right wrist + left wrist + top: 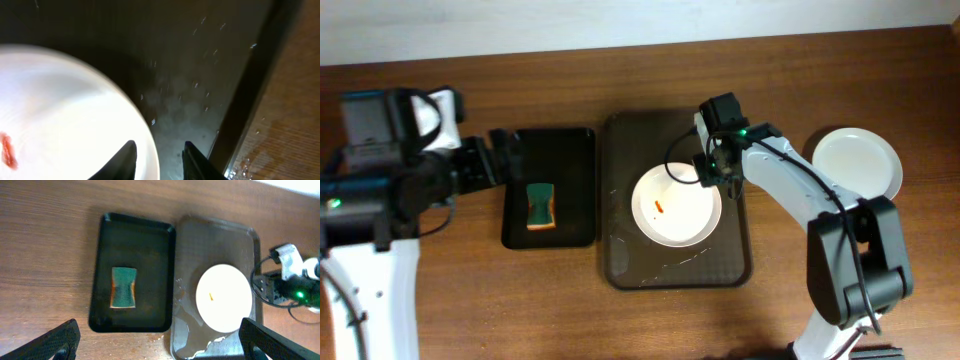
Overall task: Clean dirty plates on tray and stack at the side
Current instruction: 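Grip the pink plate rim with the right gripper, then grasp the sponge with the left gripper, scrub the pink plate, return sponge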
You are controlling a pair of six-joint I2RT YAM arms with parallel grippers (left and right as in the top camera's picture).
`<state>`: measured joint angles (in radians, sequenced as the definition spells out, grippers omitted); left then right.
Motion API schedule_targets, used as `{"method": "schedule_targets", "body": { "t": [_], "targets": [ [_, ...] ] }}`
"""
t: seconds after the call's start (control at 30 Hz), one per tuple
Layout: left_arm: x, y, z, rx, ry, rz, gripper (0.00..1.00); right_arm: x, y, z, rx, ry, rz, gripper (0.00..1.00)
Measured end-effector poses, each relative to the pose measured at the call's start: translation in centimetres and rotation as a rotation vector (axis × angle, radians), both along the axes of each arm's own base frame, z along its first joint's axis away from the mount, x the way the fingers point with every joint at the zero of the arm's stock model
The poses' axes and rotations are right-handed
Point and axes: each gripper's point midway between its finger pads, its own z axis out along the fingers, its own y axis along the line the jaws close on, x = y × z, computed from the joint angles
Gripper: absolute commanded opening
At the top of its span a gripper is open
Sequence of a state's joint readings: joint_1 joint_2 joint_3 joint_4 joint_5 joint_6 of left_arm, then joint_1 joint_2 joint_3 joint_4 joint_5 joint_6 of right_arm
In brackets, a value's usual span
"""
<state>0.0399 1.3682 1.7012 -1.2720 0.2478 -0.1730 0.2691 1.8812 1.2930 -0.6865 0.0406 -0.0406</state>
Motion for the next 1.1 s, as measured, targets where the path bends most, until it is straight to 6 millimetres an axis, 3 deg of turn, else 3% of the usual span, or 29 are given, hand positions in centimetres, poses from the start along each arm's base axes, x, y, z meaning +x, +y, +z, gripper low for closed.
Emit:
{"method": "schedule_targets", "body": {
  "t": [0.1,0.2,0.3,0.37,0.43,0.47,0.5,0.53,0.57,0.6,0.67,0.77,0.87,1.0,1.1],
  "targets": [
    [0.7,-1.6,-1.6,0.036,0.047,-0.055,1.00,-2.2,0.2,-2.0,-0.006,0.119,0.079,0.26],
    [0.9,-1.4,-2.0,0.067,0.058,-0.050,1.00,-2.3,0.5,-2.4,0.015,0.128,0.107,0.08],
    [1.3,-0.9,-2.8,0.091,0.079,-0.037,0.98,-2.0,0.2,-2.9,0.056,0.116,0.045,0.04],
    [1.5,-0.9,-4.9,0.098,0.133,-0.039,0.97,-1.9,-0.2,-2.8,0.091,0.124,-0.055,0.04],
    [2.0,-1.3,-8.4,0.106,0.212,-0.053,0.98,-1.7,-1.1,-2.9,0.124,0.138,-0.211,0.04],
    [2.5,-1.6,-10.3,0.110,0.243,-0.061,0.97,-1.9,-1.7,-2.9,0.143,0.153,-0.314,0.08],
    [2.7,-1.7,-11.5,0.112,0.267,-0.067,0.96,-1.7,-2.4,-2.9,0.157,0.156,-0.383,0.29],
    [2.9,-1.9,-12.6,0.115,0.291,-0.071,0.97,-1.6,-2.7,-2.9,0.156,0.151,-0.397,0.25],
    [3.0,-1.7,-13.6,0.126,0.319,-0.069,0.97,-1.6,-3.0,-3.1,0.147,0.147,-0.376,0.12],
    [3.2,-1.6,-14.0,0.135,0.326,-0.065,0.96,-1.5,-3.1,-3.1,0.139,0.143,-0.356,0.06],
    [3.5,-1.1,-14.9,0.163,0.348,-0.053,0.94,-1.0,-3.0,-3.0,0.131,0.117,-0.295,0.04],
    [4.5,-1.4,-18.3,0.193,0.419,-0.066,0.89,-0.2,-2.9,-2.8,0.126,0.081,-0.235,0.04],
    [4.6,-2.1,-22.3,0.233,0.520,-0.100,0.70,-0.4,-2.9,-2.9,0.106,0.084,-0.167,0.04],
    [4.5,-1.7,-26.2,0.273,0.616,-0.087,0.30,-0.4,-2.9,-2.9,0.099,0.084,-0.141,0.04],
    [4.6,-1.5,-29.8,0.288,0.683,-0.065,0.08,-0.4,-2.9,-2.9,0.098,0.083,-0.137,0.05]
  ]
}}
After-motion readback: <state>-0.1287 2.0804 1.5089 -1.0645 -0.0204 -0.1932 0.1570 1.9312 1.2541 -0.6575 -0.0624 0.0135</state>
